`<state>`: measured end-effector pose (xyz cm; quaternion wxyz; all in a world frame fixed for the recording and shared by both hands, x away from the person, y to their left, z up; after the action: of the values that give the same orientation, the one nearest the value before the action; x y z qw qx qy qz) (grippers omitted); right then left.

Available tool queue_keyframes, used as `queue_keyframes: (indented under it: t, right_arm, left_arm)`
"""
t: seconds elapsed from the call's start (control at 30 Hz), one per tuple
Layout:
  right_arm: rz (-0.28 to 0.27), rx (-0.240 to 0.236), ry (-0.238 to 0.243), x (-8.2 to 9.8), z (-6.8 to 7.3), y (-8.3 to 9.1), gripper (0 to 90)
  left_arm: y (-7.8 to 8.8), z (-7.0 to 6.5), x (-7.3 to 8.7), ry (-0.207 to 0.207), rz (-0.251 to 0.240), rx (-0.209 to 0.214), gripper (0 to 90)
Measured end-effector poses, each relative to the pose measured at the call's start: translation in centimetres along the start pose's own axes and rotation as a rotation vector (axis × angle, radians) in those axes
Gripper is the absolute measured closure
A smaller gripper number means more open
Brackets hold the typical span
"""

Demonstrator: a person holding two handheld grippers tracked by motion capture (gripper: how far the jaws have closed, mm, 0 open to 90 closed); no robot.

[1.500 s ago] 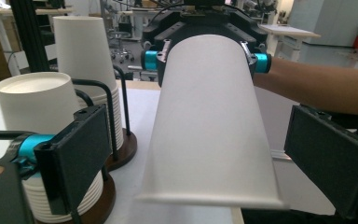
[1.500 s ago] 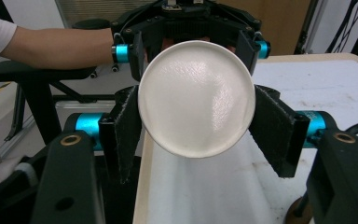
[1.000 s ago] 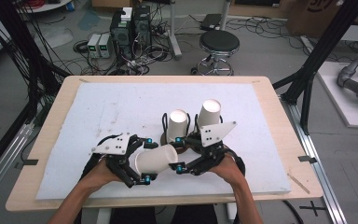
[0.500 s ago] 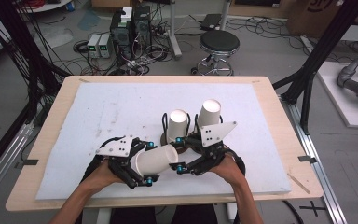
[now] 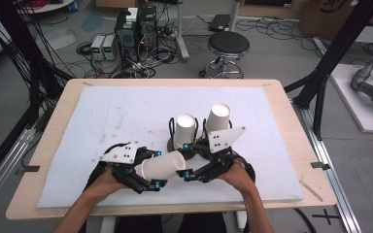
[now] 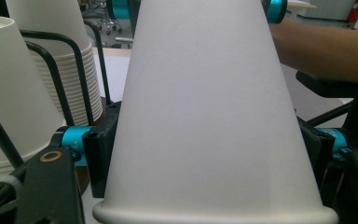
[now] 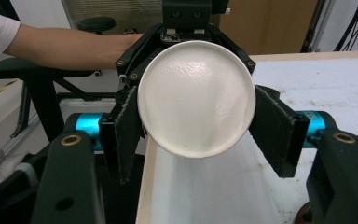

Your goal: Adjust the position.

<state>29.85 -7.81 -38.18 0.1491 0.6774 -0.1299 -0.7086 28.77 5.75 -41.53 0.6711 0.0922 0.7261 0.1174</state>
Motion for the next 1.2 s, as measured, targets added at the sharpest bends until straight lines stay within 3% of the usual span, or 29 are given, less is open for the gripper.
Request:
queue_keyframes:
  t: [0.2,0.23,0.3,0.57,0.7,0.8,0.87,1.0,1.2]
  right_arm:
    - [0.007,-0.004,0.001,0.3,0.0,-0.1,36.5]
    - [0.007,0.0,0.001,0.4,0.1,-0.1,33.5]
    - [0.012,-0.002,-0.011,0.4,0.1,-0.2,17.4]
    - [0.009,0.017,-0.021,0.2,0.0,-0.1,14.1]
    - [0.007,0.026,-0.029,0.1,-0.1,0.2,14.1]
    - [0.047,0.039,-0.022,0.2,0.0,0.6,14.1]
    - [0.104,0.048,-0.012,0.3,0.2,0.8,14.2]
    - [0.192,0.048,0.016,0.2,0.5,0.6,14.2]
    - [0.33,0.071,0.04,0.4,0.6,-0.2,14.2]
  left_arm:
    - [-0.1,0.0,0.2,0.0,0.012,-0.004,28.3]
    - [-0.1,0.1,0.2,0.004,0.008,-0.003,28.3]
    - [0.0,0.1,0.2,0.005,0.008,-0.01,28.3]
    - [0.2,0.2,0.3,0.009,0.011,-0.012,28.4]
    - [0.4,0.1,0.5,0.017,0.036,-0.014,28.4]
    - [1.0,0.0,0.7,0.019,0.117,-0.035,28.7]
    - [1.6,-0.2,0.6,0.019,0.149,-0.042,28.7]
    - [2.7,-0.2,0.4,0.008,0.265,-0.065,28.7]
    - [3.5,-0.3,0.1,0.02,0.408,-0.065,28.7]
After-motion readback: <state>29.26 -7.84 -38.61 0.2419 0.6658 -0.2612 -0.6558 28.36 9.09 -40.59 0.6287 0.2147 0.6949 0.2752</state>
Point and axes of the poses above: each handheld gripper's, and its own axes: y roughly backward along the jaws, x roughly out of its underside, z roughly to its left, the point moved 8 cm from there along -y, roughly forward along the jaws, and after that the axes turned 4 degrees about z, right-handed, at the moved point
